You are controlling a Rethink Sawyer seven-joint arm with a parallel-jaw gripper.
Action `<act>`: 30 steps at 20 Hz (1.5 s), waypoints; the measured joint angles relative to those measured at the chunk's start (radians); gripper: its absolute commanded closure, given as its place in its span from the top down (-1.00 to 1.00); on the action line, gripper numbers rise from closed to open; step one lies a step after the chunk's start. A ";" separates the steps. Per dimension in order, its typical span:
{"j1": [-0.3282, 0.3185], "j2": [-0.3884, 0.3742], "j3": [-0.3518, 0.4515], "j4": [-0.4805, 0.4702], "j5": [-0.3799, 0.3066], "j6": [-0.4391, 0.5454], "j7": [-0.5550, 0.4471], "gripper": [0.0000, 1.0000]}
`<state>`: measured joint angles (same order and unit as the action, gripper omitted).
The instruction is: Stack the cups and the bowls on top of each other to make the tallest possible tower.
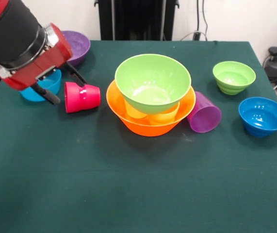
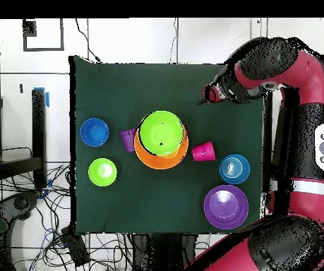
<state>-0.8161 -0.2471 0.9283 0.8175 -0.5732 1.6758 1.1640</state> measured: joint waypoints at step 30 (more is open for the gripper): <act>0.000 0.023 -0.002 -0.095 -0.017 0.158 -0.235 1.00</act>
<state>-0.8160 -0.2242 0.9265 0.7225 -0.5898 1.8340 0.9292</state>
